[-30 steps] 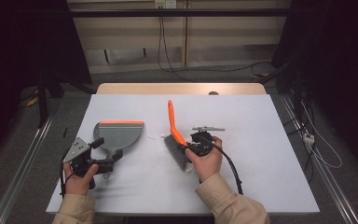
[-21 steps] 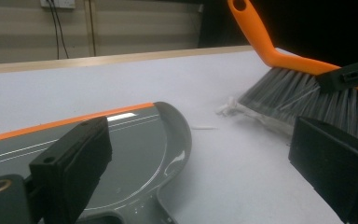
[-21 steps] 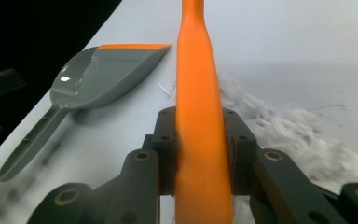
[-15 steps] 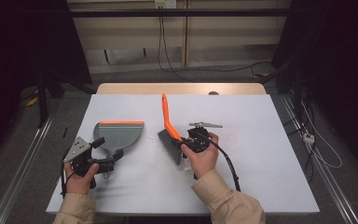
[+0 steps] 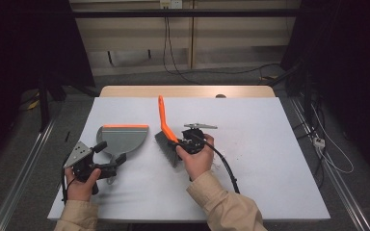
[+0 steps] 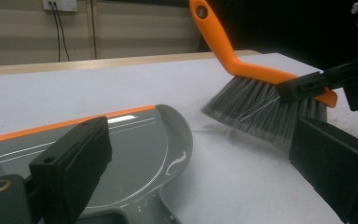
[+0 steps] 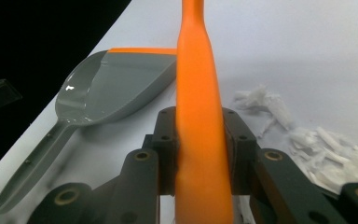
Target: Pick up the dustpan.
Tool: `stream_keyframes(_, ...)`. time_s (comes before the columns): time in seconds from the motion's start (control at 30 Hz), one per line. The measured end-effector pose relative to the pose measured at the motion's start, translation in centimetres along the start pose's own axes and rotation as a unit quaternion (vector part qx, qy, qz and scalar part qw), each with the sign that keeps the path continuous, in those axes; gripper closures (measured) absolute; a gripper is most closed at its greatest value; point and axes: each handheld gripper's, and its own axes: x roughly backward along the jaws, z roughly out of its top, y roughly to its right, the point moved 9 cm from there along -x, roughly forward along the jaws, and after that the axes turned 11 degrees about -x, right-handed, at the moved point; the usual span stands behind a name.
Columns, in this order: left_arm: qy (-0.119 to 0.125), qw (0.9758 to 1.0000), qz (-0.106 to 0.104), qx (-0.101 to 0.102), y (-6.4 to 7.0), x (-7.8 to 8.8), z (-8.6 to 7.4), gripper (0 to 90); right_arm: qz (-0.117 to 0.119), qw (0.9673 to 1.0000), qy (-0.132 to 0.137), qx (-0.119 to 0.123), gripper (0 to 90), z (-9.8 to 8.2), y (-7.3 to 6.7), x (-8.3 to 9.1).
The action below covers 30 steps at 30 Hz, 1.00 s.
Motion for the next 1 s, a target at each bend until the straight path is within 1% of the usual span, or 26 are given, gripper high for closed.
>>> stream_keyframes(0.1, -0.002, 1.0000, -0.002, 0.002, 0.1, -0.2, -0.1, 5.5, -0.003, 1.0000, -0.003, -0.005, 71.3, -0.1, -0.1, -0.4)
stream_keyframes(0.17, 0.000, 1.0000, -0.002, 0.003, 0.1, -0.2, -0.1, 5.5, 0.001, 1.0000, -0.003, -0.006, 71.3, -0.2, -0.3, -0.7)
stream_keyframes(0.33, -0.003, 1.0000, 0.000, 0.003, 0.0, -0.2, -0.2, 5.5, 0.004, 1.0000, 0.000, -0.008, 71.3, -0.2, -0.5, -1.1)
stream_keyframes(0.4, -0.002, 1.0000, -0.001, 0.002, 0.0, -0.2, -0.1, 5.5, 0.003, 0.9999, 0.003, -0.012, 71.3, -0.1, -0.6, -1.4)
stream_keyframes(0.47, -0.002, 1.0000, -0.001, 0.003, 0.1, -0.2, -0.1, 5.5, 0.007, 0.9998, 0.002, -0.017, 71.3, -0.1, -0.8, -2.0)
stream_keyframes(0.53, -0.006, 1.0000, -0.002, -0.001, 0.1, -0.2, -0.2, 5.5, 0.005, 0.9998, 0.000, -0.018, 71.3, -0.3, -0.8, -2.6)
stream_keyframes(0.6, -0.007, 1.0000, -0.001, -0.001, 0.0, -0.2, -0.2, 5.5, 0.007, 0.9996, -0.006, -0.027, 71.3, -0.7, -0.9, -3.4)
stream_keyframes(0.63, -0.006, 1.0000, -0.001, 0.000, 0.0, -0.2, -0.2, 5.5, 0.005, 0.9997, -0.001, -0.025, 71.3, -0.6, -0.8, -3.6)
stream_keyframes(0.67, -0.006, 1.0000, 0.000, 0.000, 0.0, -0.2, -0.2, 5.5, -0.003, 0.9997, 0.000, -0.024, 71.3, -0.6, -0.7, -3.7)
stream_keyframes(0.73, -0.006, 1.0000, -0.001, 0.000, 0.0, -0.2, -0.2, 5.5, -0.009, 0.9994, -0.011, -0.032, 71.3, -0.5, -0.4, -3.5)
stream_keyframes(0.8, -0.007, 1.0000, -0.002, -0.002, 0.0, -0.2, -0.2, 5.5, -0.017, 0.9991, -0.015, -0.035, 71.3, -0.5, 0.2, -3.1)
stream_keyframes(0.9, -0.011, 0.9999, -0.003, -0.005, 0.1, -0.2, -0.4, 5.5, -0.022, 0.9987, -0.015, -0.044, 71.3, -0.5, 1.4, -1.9)
stream_keyframes(1.0, -0.010, 0.9999, -0.001, -0.003, 0.2, -0.2, -0.4, 5.5, -0.033, 0.9982, -0.012, -0.049, 71.3, -0.4, 2.7, -0.5)
